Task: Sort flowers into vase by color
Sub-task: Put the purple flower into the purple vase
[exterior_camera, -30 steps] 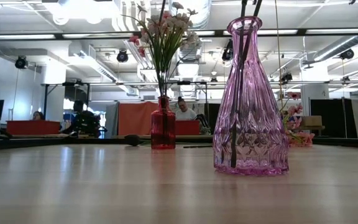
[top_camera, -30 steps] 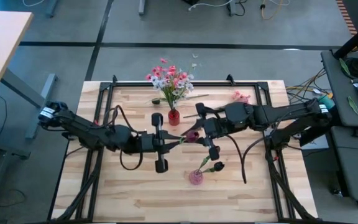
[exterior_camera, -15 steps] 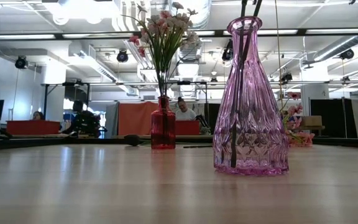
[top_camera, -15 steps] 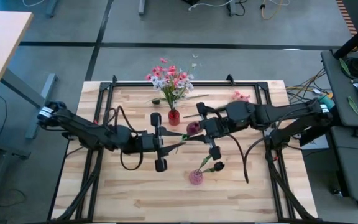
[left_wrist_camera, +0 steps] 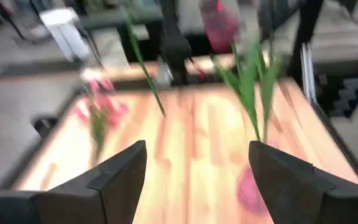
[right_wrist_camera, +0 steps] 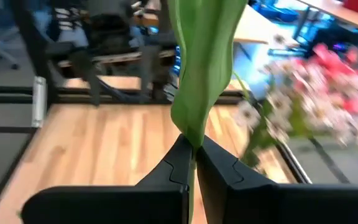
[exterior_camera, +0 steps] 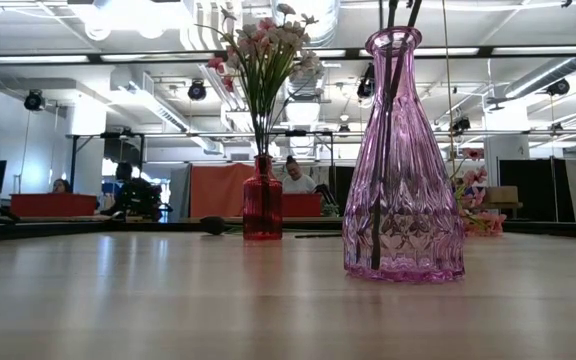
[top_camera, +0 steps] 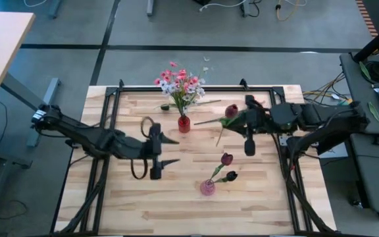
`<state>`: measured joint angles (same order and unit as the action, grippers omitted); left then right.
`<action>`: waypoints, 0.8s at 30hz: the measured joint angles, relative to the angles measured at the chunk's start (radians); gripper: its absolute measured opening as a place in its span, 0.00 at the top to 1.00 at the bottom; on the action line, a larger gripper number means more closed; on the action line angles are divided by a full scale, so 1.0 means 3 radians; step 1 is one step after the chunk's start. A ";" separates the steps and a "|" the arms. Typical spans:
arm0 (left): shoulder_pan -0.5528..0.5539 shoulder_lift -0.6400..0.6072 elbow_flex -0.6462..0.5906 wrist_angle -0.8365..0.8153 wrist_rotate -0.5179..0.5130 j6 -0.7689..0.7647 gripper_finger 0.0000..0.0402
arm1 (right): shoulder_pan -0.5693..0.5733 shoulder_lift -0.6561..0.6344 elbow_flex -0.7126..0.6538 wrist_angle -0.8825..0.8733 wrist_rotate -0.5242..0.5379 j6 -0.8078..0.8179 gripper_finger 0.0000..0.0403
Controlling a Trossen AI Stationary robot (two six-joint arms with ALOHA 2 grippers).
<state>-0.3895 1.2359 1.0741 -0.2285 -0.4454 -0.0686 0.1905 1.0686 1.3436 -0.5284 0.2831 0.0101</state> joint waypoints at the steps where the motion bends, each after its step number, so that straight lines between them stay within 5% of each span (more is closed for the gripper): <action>1: -0.0016 0.0026 -0.0079 0.0017 0.0053 -0.0048 0.34 | 0.0025 -0.0046 -0.0059 -0.0014 0.0091 0.0033 0.98; 8: -0.0226 0.0327 -0.0664 0.1039 0.0153 -0.0072 0.34 | 0.0298 -0.0328 -0.0184 -0.0081 0.0389 0.0269 0.98; 14: -0.0250 0.0613 -0.0938 0.1924 0.0095 0.0023 0.34 | 0.0643 -0.0304 0.0184 0.0101 0.0634 0.0071 0.98; 24: -0.0263 0.0617 -0.0806 0.1836 -0.0138 0.0128 0.34 | 0.1112 0.0326 0.1037 0.0402 0.0393 -0.0625 0.98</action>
<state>-0.4686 1.4211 0.8324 0.3224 -0.4870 -0.0303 0.5243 1.1664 1.6546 -0.4079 0.4011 -0.1773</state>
